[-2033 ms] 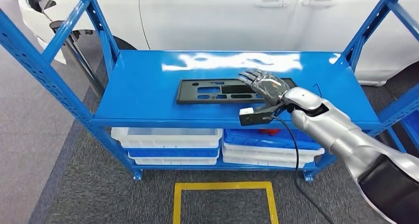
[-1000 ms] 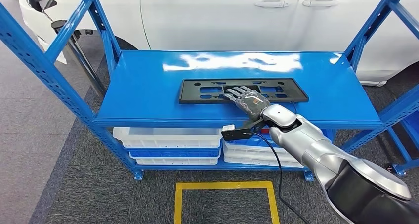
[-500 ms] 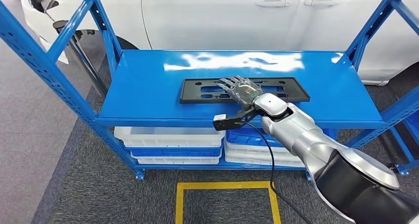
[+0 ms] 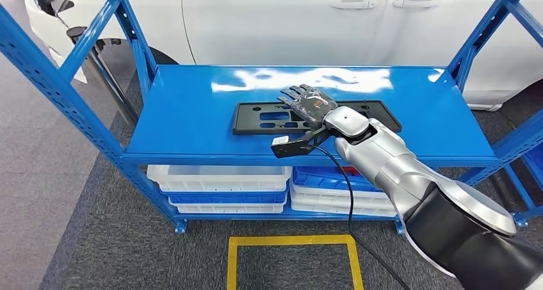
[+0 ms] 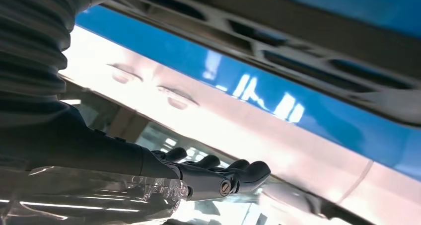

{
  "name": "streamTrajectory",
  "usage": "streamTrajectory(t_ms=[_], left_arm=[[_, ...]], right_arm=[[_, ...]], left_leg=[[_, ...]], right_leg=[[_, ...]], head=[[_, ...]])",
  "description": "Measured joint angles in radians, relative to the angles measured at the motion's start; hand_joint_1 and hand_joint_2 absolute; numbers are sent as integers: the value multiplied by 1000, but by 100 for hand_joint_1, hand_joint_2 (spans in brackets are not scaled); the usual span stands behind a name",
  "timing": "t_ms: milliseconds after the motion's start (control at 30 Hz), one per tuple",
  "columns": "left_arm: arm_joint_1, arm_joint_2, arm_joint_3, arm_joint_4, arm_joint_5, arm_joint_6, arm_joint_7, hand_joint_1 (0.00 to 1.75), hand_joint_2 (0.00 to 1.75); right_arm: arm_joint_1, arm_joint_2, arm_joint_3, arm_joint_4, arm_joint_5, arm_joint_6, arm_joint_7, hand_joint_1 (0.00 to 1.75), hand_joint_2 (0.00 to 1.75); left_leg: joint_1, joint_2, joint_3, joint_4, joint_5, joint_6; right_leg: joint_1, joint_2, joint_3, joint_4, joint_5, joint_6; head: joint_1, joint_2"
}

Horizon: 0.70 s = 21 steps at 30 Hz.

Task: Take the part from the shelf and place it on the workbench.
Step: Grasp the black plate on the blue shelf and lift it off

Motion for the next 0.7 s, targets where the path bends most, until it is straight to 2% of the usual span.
streamTrajectory(t_ms=[67, 100, 133, 200, 233, 267, 300, 367, 433, 533, 600, 633, 700], left_arm=[[1, 0, 0, 0, 2, 0, 0, 0, 0], [0, -1, 0, 0, 1, 0, 0, 0, 0], [0, -1, 0, 0, 0, 1, 0, 0, 0], [-1, -1, 0, 0, -3, 1, 1, 0, 0], [0, -1, 0, 0, -5, 1, 2, 0, 0], [0, -1, 0, 0, -6, 1, 3, 0, 0], [1, -1, 0, 0, -7, 0, 3, 0, 0], [0, -1, 0, 0, -8, 0, 4, 0, 0], [-1, -1, 0, 0, -10, -1, 3, 0, 0], [-2, -2, 0, 0, -14, -2, 3, 0, 0], [-2, -2, 0, 0, -17, -2, 3, 0, 0], [-2, -2, 0, 0, -17, -2, 3, 0, 0], [-2, -2, 0, 0, -18, -2, 3, 0, 0]], right_arm=[[2, 4, 0, 3, -2, 1, -6, 0, 175], [4, 6, 0, 6, -3, 2, -7, 0, 175], [7, 7, 1, 9, -3, 2, -7, 0, 175], [23, 9, 4, 17, -1, 2, -7, 0, 175], [35, 10, 5, 23, -1, 1, -6, 0, 175], [46, 11, 7, 28, 0, 1, -4, 0, 175], [55, 12, 8, 32, 0, 0, -2, 0, 175], [63, 15, 8, 38, 0, -2, 1, 0, 175], [65, 21, 9, 43, 0, -5, 6, 0, 175], [71, 29, 9, 51, 0, -8, 13, 0, 175], [71, 33, 9, 55, 0, -8, 17, 0, 175], [70, 36, 9, 57, 0, -8, 18, 0, 175], [72, 40, 9, 60, 0, -9, 18, 0, 175]], left_leg=[[3, 1, 2, -7, 6, 14], [4, 1, 3, -11, 9, 20], [5, 2, 4, -14, 11, 24], [4, 2, 3, -14, 11, 28], [3, 1, 4, -14, 10, 29], [3, 0, 4, -13, 10, 29], [3, -1, 4, -11, 9, 29], [3, -2, 4, -5, 5, 24], [0, -1, 2, 0, 0, 16], [-3, 0, 1, 0, -2, 3], [-2, 0, -8, 25, -23, -8], [0, 1, -25, 65, -47, -13], [3, 1, -84, 194, -109, -20]], right_leg=[[-2, -1, -4, 8, -10, 11], [-3, -1, -15, 34, -28, 15], [-5, -1, -36, 81, -55, 18], [-5, -1, -99, 215, -115, 22], [-6, -1, -124, 267, -129, 23], [-6, -1, -135, 284, -124, 24], [-6, -1, -126, 261, -101, 23], [-5, -1, -65, 127, -33, 16], [-1, -1, -18, 25, 1, 8], [2, 0, -11, 6, 3, -7], [-2, -1, -7, -1, 7, -20], [-4, -1, -5, -4, 8, -25], [-4, -1, -4, -4, 8, -30]], head=[[0, 0], [0, 0], [0, 0], [0, 0], [0, 0], [0, 0], [0, 0], [0, 0], [0, 0], [0, 0], [0, 0], [0, 0], [0, 0]])
